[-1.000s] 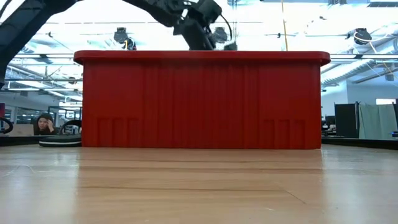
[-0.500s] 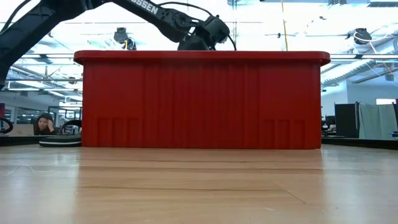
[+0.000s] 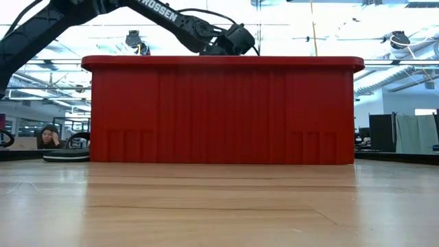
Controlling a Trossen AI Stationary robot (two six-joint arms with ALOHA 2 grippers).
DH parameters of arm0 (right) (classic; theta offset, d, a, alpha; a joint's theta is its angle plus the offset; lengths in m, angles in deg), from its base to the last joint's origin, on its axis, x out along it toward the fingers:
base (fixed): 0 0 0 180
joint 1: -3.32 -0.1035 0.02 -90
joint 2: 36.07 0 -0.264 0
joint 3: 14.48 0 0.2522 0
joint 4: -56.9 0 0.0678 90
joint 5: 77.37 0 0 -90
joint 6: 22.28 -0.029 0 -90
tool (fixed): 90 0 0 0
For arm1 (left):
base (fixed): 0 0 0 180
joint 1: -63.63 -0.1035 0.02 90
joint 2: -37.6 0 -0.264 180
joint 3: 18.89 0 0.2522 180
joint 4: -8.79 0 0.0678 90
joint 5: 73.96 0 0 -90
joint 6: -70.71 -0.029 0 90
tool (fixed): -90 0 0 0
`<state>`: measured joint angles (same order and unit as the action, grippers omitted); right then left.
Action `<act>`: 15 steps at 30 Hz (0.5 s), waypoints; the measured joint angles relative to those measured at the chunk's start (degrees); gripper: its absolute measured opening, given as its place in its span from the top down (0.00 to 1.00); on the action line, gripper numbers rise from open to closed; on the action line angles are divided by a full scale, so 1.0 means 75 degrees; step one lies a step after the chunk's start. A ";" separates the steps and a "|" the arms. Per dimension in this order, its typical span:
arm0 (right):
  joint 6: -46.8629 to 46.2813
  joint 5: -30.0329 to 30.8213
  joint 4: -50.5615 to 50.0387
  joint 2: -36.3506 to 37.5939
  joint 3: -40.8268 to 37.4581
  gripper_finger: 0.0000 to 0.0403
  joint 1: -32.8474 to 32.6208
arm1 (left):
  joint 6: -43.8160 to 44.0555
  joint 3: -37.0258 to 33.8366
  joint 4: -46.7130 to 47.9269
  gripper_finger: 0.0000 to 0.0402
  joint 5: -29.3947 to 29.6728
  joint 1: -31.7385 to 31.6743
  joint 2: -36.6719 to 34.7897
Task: Pick and place slides into bin
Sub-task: Put the bottom black flip flop on top of the slide in the red bin
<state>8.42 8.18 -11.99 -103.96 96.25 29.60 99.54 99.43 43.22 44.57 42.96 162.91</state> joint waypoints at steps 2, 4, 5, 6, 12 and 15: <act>0.0000 0.0000 -0.0001 0.0000 0.0000 0.65 0.0000 | 0.0058 0.0000 -0.0019 0.95 -0.0003 0.0000 0.0000; -0.0001 -0.0003 -0.0001 0.0000 0.0000 0.65 0.0000 | 0.0222 0.0000 -0.0021 0.94 -0.0003 0.0000 0.0000; -0.0002 -0.0003 -0.0001 0.0000 0.0000 0.65 0.0000 | 0.0310 0.0000 -0.0020 0.93 -0.0004 0.0003 0.0002; -0.0003 -0.0003 -0.0001 0.0000 0.0000 0.65 0.0000 | 0.0385 0.0000 -0.0020 0.92 -0.0006 0.0002 0.0003; -0.0003 -0.0006 -0.0001 0.0000 0.0000 0.65 0.0000 | 0.0482 0.0000 -0.0051 0.84 -0.0005 0.0000 0.0003; -0.0003 -0.0006 -0.0001 0.0000 0.0000 0.65 0.0000 | 0.0567 0.0000 -0.0045 0.78 -0.0006 0.0000 0.0006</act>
<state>8.40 8.14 -12.00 -103.96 96.25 29.60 103.79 99.43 42.88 44.53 42.96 162.96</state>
